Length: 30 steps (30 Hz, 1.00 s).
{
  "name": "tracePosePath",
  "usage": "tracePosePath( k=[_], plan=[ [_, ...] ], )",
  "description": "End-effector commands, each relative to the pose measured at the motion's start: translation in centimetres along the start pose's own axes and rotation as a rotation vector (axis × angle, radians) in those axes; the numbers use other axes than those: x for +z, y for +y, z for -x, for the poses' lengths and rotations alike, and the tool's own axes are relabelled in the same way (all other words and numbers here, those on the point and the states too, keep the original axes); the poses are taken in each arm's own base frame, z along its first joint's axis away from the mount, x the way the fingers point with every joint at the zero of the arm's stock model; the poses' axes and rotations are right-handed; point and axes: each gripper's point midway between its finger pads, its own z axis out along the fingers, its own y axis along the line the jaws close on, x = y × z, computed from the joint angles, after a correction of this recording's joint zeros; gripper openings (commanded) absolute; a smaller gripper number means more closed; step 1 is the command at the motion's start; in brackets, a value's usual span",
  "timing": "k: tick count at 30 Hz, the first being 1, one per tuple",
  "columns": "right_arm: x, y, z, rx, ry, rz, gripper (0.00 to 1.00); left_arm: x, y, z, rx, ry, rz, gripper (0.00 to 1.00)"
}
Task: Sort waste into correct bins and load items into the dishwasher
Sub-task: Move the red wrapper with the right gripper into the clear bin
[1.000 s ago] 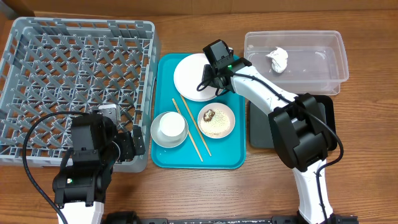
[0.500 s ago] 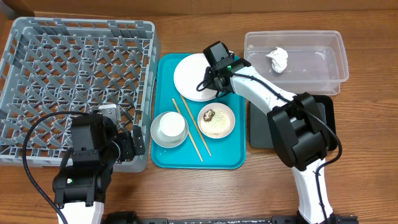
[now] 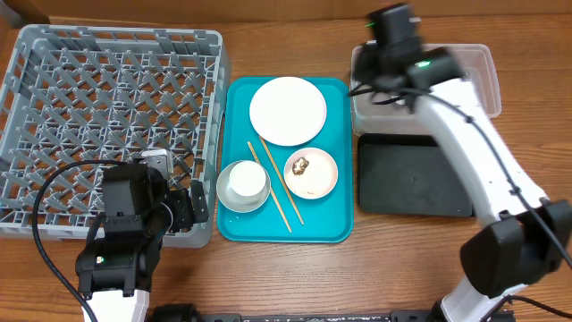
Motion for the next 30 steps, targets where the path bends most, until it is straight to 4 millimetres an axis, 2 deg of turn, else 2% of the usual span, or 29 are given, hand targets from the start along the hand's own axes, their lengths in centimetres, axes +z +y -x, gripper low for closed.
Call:
tracePosePath(
  k=[1, 5, 6, 7, 8, 9, 14, 20, 22, 25, 30],
  plan=[
    [2.5, -4.0, -0.7, 0.04, 0.065, -0.09, 0.04, -0.6, -0.2, 1.0, 0.007, -0.031, -0.012, 1.0],
    [3.3, -6.2, -1.0, 0.07, 0.09, -0.125, 0.04, -0.6, -0.2, 1.0, 0.007, -0.031, -0.012, 1.0],
    [3.3, -6.5, -0.9, 0.075, 0.088, -0.128, 0.08, -0.6, -0.2, 1.0, 0.007, -0.031, -0.012, 1.0],
    [3.4, -6.7, -0.8, 0.076, 0.086, -0.129, 0.18, -0.6, -0.2, 1.0, 0.007, -0.032, -0.012, 1.0],
    [3.4, -6.9, -0.7, 0.08, 0.084, -0.131, 0.36, -0.6, -0.2, 1.0, 0.007, -0.031, -0.012, 1.0],
    [3.4, -6.9, -0.5, 0.083, 0.079, -0.129, 0.45, -0.6, -0.2, 1.0, 0.007, -0.031, -0.012, 1.0],
    [3.1, -6.6, 0.5, 0.019, 0.046, -0.113, 0.7, -0.6, -0.2, 1.0, 0.007, -0.031, -0.012, 1.0],
    [-0.8, -6.2, 0.0, -0.004, 0.098, -0.095, 0.76, -0.6, -0.2, 1.0, 0.007, -0.031, -0.012, 1.0],
    [-2.2, -4.8, -1.5, -0.072, 0.174, 0.007, 0.78, -0.6, -0.2, 1.0, 0.007, -0.031, -0.012, 1.0],
    [-3.8, -3.7, -4.5, -0.113, 0.298, 0.082, 0.78, -0.6, -0.2, 1.0, 0.007, -0.031, -0.012, 1.0],
    [-4.6, -2.2, -9.5, -0.212, 0.438, 0.078, 0.78, -0.6, -0.2, 1.0, 0.007, -0.031, -0.012, 1.0]
  ],
)
